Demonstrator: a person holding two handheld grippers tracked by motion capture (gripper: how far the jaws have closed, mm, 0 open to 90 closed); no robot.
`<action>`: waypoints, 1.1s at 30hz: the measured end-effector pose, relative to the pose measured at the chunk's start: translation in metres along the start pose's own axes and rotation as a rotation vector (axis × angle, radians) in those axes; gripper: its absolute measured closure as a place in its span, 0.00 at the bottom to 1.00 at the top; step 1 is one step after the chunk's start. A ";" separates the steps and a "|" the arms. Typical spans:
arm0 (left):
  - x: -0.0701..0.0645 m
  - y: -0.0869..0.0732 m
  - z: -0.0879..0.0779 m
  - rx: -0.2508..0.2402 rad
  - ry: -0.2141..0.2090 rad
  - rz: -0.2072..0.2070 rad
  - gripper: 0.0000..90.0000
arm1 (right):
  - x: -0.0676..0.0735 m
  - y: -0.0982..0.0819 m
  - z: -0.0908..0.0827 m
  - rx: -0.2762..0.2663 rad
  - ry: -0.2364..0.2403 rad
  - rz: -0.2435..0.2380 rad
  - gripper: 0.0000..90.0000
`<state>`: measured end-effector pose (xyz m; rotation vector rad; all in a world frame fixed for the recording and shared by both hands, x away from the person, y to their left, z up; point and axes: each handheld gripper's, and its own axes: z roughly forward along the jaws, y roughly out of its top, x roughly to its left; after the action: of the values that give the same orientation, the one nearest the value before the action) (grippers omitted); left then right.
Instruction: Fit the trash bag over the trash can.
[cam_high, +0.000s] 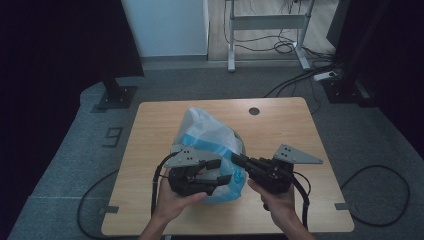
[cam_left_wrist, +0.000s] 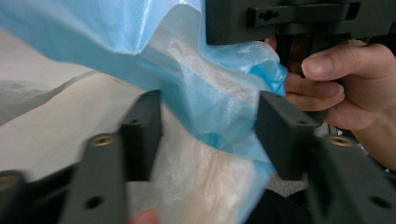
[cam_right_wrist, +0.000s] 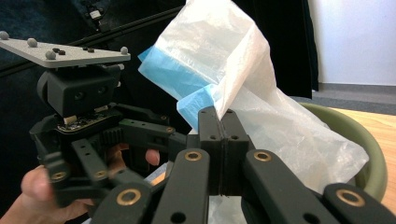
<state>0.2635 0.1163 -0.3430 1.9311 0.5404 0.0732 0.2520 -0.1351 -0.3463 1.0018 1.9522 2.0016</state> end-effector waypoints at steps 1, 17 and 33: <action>0.000 0.000 0.000 -0.004 0.004 0.004 0.62 | 0.000 0.000 0.001 -0.001 0.002 0.003 0.99; 0.001 -0.001 -0.011 -0.079 0.005 0.054 1.00 | -0.007 -0.004 -0.002 0.018 -0.039 0.015 0.99; 0.020 0.003 -0.053 -0.200 -0.001 -0.001 1.00 | -0.019 0.003 -0.012 0.019 -0.090 0.025 0.99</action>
<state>0.2665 0.1686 -0.3214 1.7355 0.5137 0.1209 0.2608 -0.1557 -0.3492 1.1066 1.9246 1.9186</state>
